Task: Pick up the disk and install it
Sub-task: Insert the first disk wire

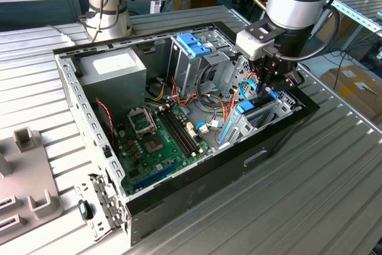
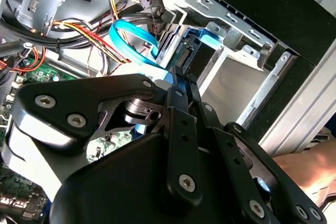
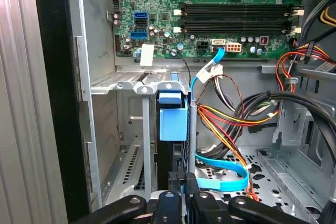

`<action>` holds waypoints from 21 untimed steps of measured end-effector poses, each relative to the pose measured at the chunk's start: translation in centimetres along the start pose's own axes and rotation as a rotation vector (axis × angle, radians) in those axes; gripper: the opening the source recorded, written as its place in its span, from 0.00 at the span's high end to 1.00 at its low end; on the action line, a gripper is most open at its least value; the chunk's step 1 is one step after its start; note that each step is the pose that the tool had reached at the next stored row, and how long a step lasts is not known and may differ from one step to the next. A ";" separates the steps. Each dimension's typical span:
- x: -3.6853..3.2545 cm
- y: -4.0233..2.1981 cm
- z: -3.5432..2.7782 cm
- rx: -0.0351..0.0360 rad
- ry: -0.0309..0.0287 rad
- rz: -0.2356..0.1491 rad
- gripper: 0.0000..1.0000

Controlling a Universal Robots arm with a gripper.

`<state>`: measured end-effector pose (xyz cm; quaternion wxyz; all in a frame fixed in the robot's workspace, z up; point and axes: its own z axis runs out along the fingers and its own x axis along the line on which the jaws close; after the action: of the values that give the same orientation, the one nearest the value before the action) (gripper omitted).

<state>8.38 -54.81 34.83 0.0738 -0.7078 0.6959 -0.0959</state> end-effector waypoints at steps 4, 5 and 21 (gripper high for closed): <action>0.13 0.45 -0.01 0.0221 -0.0014 -0.002 0.84; 0.15 0.58 -0.01 0.0247 -0.0017 -0.002 0.84; 0.16 1.47 0.12 0.0583 -0.0050 -0.006 0.84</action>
<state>6.99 -55.01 34.37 0.0959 -0.7076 0.6906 -0.1146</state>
